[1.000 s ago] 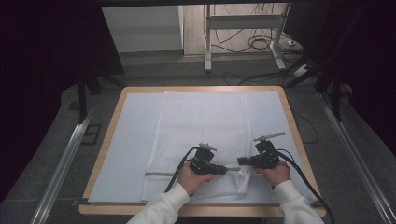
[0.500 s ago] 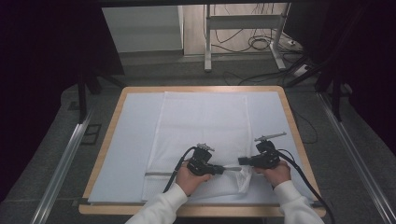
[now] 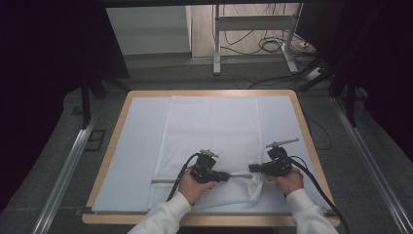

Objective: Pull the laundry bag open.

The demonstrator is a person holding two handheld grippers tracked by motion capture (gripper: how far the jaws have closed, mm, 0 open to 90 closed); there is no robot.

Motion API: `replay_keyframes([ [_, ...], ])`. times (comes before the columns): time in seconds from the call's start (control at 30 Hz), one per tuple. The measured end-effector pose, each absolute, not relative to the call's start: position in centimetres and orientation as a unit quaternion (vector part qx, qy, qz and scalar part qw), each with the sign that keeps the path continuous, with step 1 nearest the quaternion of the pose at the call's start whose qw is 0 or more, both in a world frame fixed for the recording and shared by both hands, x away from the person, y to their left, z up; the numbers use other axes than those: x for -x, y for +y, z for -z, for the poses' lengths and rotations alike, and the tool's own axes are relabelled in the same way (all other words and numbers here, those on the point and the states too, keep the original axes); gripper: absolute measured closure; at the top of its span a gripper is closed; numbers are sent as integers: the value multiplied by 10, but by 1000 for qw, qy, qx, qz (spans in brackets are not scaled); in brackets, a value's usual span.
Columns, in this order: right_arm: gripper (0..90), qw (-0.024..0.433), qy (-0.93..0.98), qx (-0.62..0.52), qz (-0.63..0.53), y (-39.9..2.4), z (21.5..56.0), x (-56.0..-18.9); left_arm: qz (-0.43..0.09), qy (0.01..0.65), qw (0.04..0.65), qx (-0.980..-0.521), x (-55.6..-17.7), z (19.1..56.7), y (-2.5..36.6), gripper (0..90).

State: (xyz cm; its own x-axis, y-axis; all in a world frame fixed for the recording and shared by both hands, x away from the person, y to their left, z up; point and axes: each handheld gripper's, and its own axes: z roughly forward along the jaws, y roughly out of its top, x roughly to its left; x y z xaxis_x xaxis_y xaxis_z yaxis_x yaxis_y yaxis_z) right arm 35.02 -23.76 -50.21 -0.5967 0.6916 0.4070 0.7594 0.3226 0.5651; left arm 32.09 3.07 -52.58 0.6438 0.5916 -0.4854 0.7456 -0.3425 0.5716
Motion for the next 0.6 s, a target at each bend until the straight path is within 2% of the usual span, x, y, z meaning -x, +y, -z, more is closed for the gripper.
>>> replay_keyframes([
  [0.6,891,44,-811,448,373,-238,503,-350,100,421,402,-807,-320,530,44,871],
])
